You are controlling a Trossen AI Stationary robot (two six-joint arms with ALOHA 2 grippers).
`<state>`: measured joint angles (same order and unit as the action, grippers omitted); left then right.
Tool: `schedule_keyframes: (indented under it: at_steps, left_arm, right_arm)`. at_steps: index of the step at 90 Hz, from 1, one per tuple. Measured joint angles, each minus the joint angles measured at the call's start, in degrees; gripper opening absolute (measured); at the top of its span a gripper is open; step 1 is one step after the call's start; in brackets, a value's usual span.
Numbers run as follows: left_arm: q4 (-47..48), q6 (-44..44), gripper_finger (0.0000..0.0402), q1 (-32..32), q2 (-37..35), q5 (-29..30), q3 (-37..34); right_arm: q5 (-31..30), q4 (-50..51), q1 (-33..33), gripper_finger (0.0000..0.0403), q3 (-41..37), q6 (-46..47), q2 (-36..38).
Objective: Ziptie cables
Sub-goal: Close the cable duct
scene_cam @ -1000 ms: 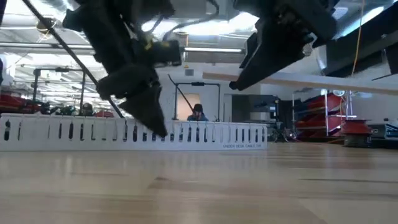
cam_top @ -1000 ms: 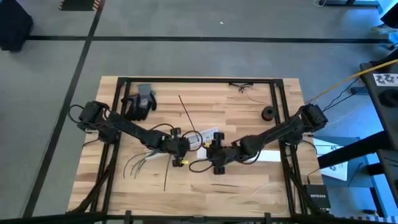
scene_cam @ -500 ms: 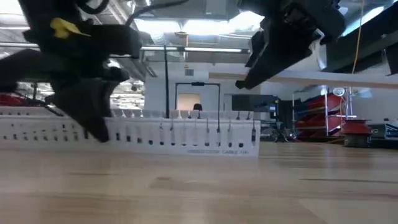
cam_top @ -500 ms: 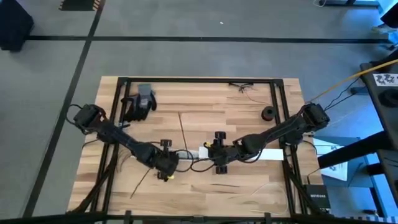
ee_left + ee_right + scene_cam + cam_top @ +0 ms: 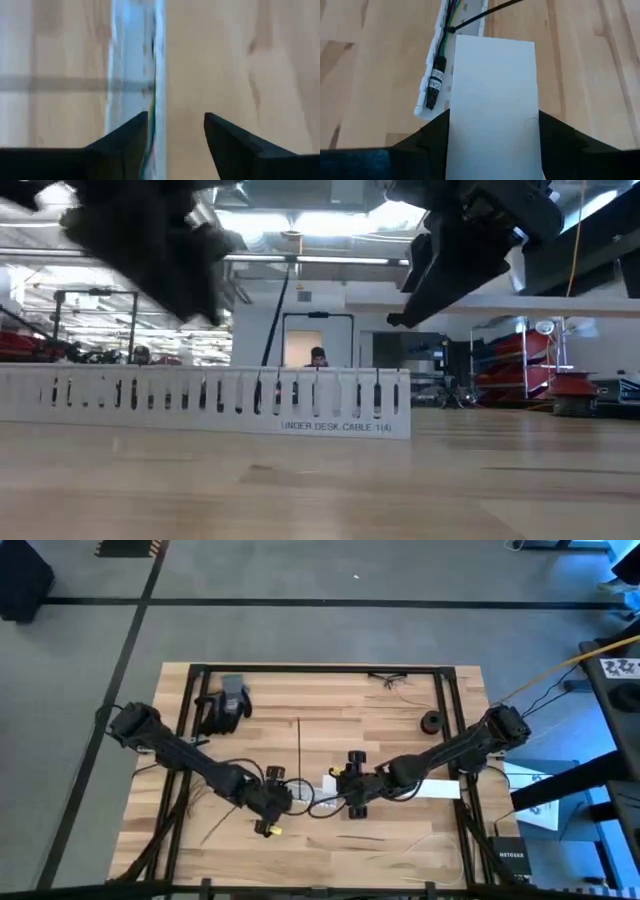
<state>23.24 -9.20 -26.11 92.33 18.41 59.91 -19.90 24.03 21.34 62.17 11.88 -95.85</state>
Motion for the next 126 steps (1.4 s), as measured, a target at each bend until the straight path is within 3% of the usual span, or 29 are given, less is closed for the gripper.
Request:
schedule_keyframes:
  at_steps: [13,28,41,72,98,126]
  left_arm:
    - [-15.1,7.1,0.0221,3.7,1.2,-2.6,-2.1]
    - [-24.2,10.2,0.0233,8.8,4.7,-6.9,-5.0]
    - [-29.0,9.8,0.0235,11.6,7.9,-15.2,-5.3]
    - [-29.0,9.5,0.0235,13.1,11.4,-16.7,-5.2]
    - [-15.7,7.4,0.0235,11.5,9.9,-11.5,-5.4]
    - [-19.2,6.9,0.0235,10.9,7.5,-11.7,-4.6]
  right_arm:
    - [0.0,0.2,0.0,0.0225,0.0,1.1,0.0]
    - [0.0,0.9,0.1,0.0225,0.0,2.9,0.0]
    - [0.0,2.0,0.1,0.0225,0.0,3.5,0.0]
    - [0.0,1.5,0.1,0.0225,0.0,4.3,0.0]
    - [0.0,1.5,0.1,0.0225,0.0,4.6,0.0]
    - [0.0,2.1,0.0,0.0225,0.0,4.2,0.1]
